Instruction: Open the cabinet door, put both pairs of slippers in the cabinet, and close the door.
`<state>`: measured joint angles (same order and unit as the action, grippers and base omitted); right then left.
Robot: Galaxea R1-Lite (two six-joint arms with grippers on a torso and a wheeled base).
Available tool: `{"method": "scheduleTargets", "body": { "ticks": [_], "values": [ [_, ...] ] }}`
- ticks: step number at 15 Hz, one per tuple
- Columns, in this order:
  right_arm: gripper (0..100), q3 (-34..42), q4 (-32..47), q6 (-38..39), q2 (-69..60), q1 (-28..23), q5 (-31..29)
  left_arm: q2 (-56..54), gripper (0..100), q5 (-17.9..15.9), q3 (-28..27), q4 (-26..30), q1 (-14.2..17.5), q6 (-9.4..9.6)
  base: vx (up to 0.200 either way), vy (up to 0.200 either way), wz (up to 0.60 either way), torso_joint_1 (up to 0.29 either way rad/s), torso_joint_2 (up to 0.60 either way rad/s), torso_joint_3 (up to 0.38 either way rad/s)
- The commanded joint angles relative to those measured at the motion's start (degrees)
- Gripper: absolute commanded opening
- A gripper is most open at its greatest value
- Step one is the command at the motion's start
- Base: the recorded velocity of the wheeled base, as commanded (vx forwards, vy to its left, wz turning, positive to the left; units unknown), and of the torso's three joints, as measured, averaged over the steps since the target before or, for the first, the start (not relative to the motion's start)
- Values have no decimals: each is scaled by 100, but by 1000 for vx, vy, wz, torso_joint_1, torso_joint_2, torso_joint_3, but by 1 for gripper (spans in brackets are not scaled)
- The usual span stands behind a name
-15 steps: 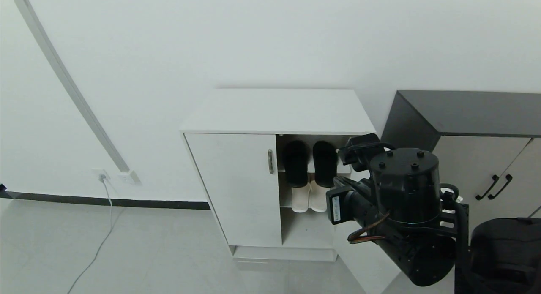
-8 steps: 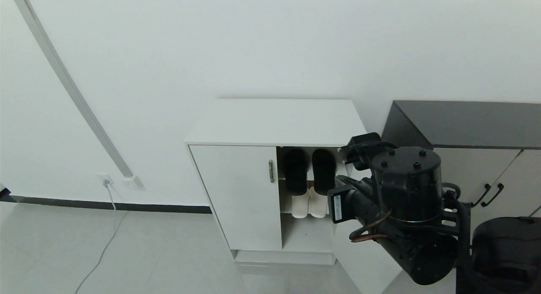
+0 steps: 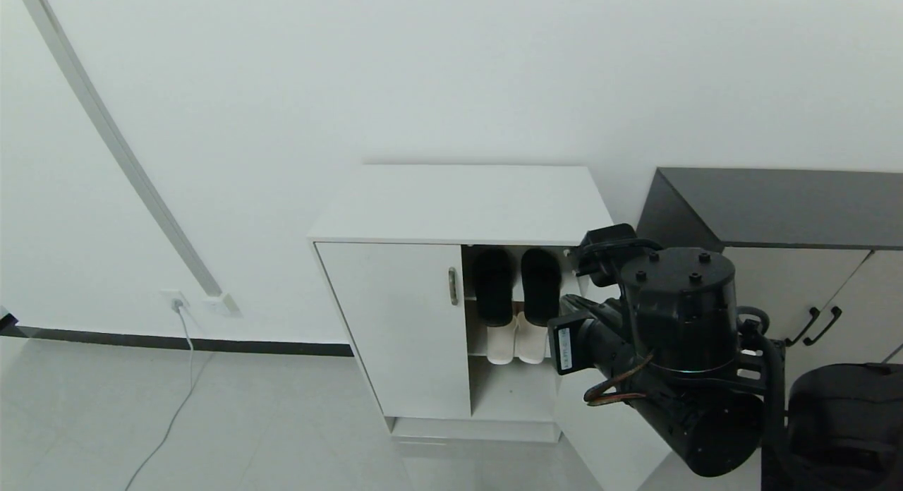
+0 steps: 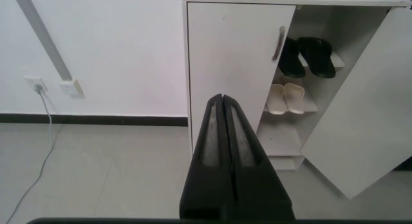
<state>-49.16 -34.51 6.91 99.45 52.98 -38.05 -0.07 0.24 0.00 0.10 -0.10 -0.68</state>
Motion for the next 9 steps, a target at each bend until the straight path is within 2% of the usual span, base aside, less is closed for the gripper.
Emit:
{"method": "scheduleTargets", "body": {
  "ticks": [1, 8, 9],
  "values": [
    [0, 3, -3, 3, -5, 2, -1, 7, 0, 2, 0, -1, 1, -2, 0, 0, -600, -7, 7, 2],
    [0, 3, -56, -6, -5, -25, -1, 7, 0, 2, 0, -1, 1, -2, 0, 0, -600, 6, 2, 2],
    [0, 12, -117, -23, 4, -69, -1, 7, 0, 2, 0, -1, 1, -2, 0, 0, 0, 0, 0, 0]
  ]
}}
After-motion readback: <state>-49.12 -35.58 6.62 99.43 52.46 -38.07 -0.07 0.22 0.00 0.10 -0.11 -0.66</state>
